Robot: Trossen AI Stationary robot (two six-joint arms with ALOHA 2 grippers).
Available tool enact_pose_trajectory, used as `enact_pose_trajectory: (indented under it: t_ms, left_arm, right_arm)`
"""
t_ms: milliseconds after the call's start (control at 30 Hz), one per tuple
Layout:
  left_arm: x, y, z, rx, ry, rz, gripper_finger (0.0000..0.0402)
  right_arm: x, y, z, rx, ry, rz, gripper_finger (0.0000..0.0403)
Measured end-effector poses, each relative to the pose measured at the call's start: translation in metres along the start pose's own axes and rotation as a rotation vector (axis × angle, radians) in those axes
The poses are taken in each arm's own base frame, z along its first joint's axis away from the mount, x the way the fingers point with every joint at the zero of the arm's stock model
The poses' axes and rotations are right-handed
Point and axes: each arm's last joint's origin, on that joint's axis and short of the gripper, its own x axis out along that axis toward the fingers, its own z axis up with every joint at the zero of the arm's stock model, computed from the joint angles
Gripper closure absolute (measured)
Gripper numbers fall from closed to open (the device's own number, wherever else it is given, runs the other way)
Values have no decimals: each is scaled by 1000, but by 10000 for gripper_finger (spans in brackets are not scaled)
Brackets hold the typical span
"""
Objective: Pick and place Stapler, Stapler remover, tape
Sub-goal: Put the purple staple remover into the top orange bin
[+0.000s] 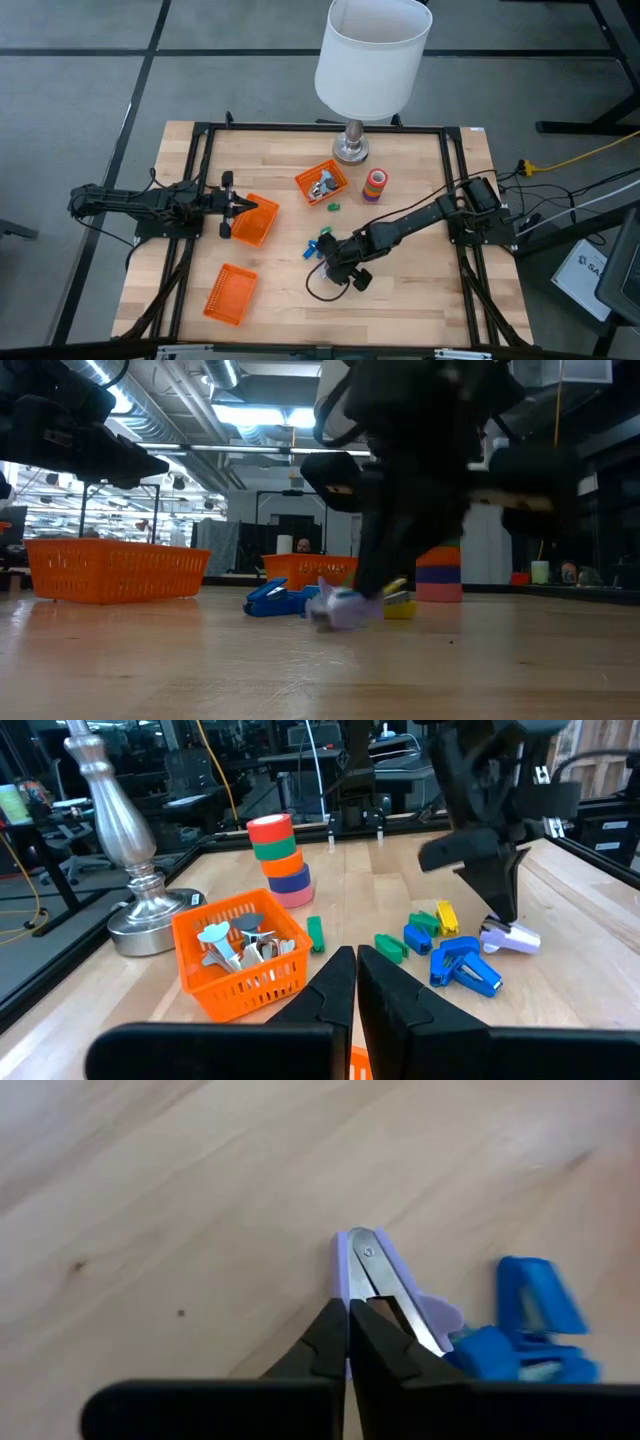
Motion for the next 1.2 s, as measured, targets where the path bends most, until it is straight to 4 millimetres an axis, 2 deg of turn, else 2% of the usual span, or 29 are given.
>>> enact_pose_trajectory:
  t_ms: [300, 500, 867, 1067, 1200]
  left_arm:
    - [0, 0, 0, 0, 0, 0, 391]
    - [0, 0, 0, 0, 0, 0, 389]
    - [0, 0, 0, 0, 0, 0, 389]
    - [0, 0, 0, 0, 0, 0, 391]
    - [0, 0, 0, 0, 0, 0, 389]
  right_arm:
    - [-35, -26, 9, 71, -66, -65, 396]
    - [-58, -49, 2, 164, -112, -140, 396]
    - [-76, -106, -29, 387, -131, -422, 397]
    - [-83, -128, -51, 605, -81, -581, 397]
    - [-87, -137, -63, 723, -88, -611, 397]
